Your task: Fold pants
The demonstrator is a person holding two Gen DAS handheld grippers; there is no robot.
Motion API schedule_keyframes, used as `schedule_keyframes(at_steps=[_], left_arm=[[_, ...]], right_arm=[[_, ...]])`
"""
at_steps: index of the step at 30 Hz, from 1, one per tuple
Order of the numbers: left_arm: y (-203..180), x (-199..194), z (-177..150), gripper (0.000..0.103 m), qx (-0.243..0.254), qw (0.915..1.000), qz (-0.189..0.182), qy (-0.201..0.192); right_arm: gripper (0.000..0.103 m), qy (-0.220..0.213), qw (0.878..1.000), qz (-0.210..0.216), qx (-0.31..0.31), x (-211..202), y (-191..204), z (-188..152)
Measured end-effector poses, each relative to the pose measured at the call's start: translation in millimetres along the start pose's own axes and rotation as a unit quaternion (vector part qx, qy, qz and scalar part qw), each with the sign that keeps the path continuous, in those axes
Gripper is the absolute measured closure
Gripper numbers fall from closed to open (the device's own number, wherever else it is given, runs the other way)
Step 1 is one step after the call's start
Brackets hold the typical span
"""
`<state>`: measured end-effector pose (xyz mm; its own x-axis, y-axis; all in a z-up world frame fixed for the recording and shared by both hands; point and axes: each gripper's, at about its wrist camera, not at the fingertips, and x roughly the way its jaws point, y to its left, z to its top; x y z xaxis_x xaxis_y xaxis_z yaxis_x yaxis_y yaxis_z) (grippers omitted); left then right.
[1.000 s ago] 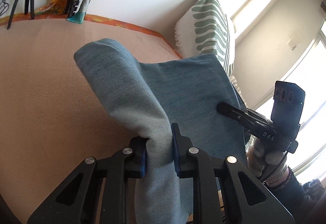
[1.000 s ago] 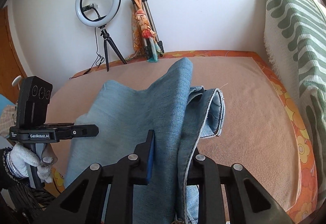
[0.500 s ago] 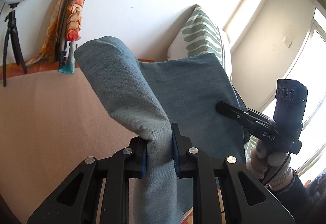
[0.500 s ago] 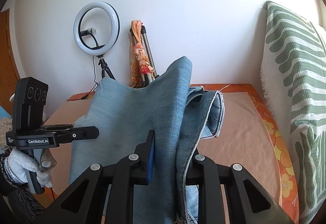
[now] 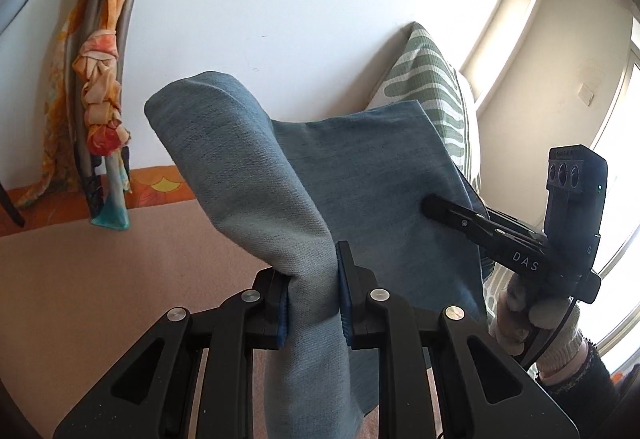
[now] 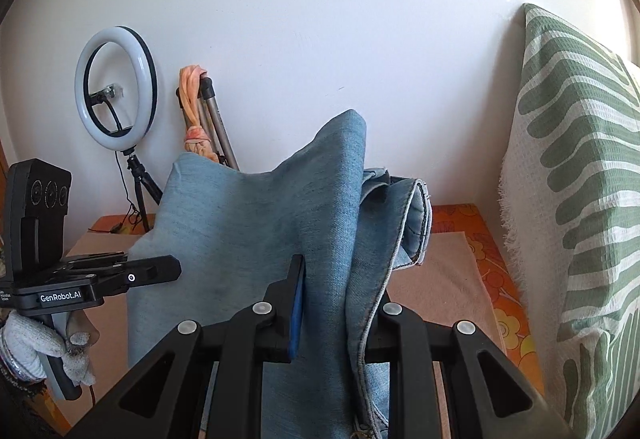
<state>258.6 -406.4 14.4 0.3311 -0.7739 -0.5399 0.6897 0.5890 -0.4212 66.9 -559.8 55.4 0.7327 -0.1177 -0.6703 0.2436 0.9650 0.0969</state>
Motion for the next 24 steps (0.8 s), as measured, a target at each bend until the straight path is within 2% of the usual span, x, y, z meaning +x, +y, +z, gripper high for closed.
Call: schedule_keyframes(at_steps=[8, 14, 19, 20, 22, 23, 24], left_arm=[[39, 64, 32, 0.085, -0.007, 0.9998, 0.010, 0.015], [68, 102, 33, 0.085, -0.013, 0.9990, 0.026, 0.033], [80, 123, 27, 0.085, 0.002, 0.9959, 0.076, 0.048], [82, 125, 26, 0.084, 0.004, 0.9947, 0.088, 0.053], [84, 130, 25, 0.083, 0.012, 0.9925, 0.104, 0.064], [83, 131, 24, 0.082, 0.020, 0.9911, 0.114, 0.066], [82, 131, 22, 0.079, 0.026, 0.9895, 0.125, 0.067]], right_arm=[[0.084, 0.021, 1.000, -0.003, 0.008, 78, -36, 27], [0.084, 0.044, 0.999, -0.002, 0.023, 135, -60, 27], [0.083, 0.074, 0.997, -0.023, 0.015, 174, -67, 20], [0.081, 0.081, 0.996, -0.033, 0.014, 180, -69, 19], [0.073, 0.097, 0.994, -0.054, 0.006, 191, -70, 18], [0.066, 0.103, 0.992, -0.071, 0.000, 194, -70, 17], [0.063, 0.105, 0.990, -0.089, -0.006, 196, -70, 17]])
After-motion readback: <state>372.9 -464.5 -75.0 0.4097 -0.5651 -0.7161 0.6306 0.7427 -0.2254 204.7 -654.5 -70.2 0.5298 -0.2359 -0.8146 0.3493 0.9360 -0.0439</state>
